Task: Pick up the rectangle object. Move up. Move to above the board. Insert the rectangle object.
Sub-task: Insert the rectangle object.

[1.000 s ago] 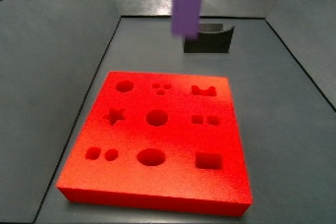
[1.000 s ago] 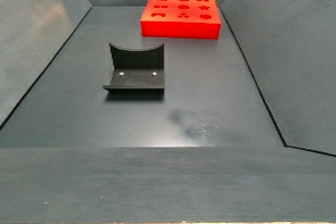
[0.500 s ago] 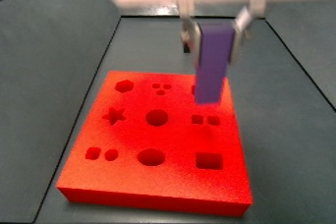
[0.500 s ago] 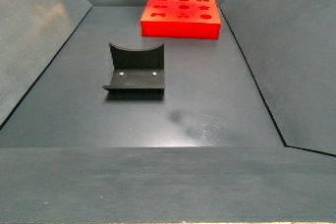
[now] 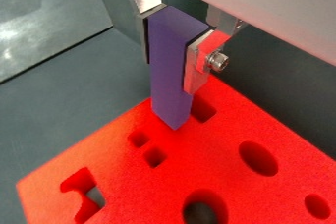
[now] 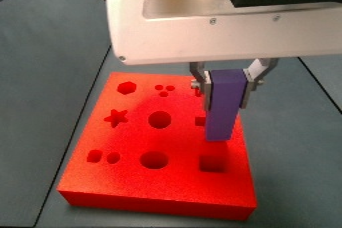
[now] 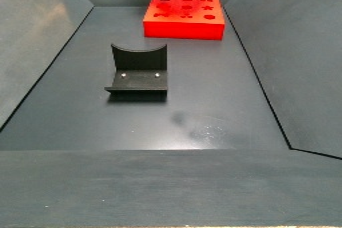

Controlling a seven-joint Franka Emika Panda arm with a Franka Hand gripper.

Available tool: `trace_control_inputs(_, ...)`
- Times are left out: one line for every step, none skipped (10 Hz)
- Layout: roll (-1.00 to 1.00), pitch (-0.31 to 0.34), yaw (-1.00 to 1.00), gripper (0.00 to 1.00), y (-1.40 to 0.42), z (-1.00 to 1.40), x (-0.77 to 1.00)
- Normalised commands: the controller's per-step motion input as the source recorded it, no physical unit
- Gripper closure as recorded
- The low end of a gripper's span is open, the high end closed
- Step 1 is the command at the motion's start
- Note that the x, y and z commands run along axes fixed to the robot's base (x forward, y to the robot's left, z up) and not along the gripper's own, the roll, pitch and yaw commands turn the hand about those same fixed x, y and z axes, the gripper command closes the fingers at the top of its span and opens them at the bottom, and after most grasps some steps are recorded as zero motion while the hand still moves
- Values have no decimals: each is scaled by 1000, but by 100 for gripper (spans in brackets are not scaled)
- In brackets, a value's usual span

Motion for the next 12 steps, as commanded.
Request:
trace_control_inputs(396, 4, 0, 100, -789, -77, 231)
trace_control_inputs(389, 0, 0, 100, -814, -217, 220)
trace_control_inputs(349, 0, 0, 100, -857, -186, 157)
trace_control_inputs(249, 0, 0, 100, -706, -49, 106)
trace_control_inputs(129, 0, 0, 100, -497, 0, 17)
trace_control_inputs(0, 0, 0, 100, -231, -23, 0)
trace_control_inputs(-100, 0, 0, 100, -40, -151, -60)
trace_control_inputs(-200, 0, 0, 100, 34, -149, -117)
trace_control_inputs(-187, 0, 37, 100, 103, -111, -80)
trace_control_inputs(-153, 0, 0, 100, 189, -34, 0)
trace_control_inputs(-154, -9, 0, 100, 200, -26, -154)
trace_control_inputs(-143, 3, -31, 100, 80, -166, -269)
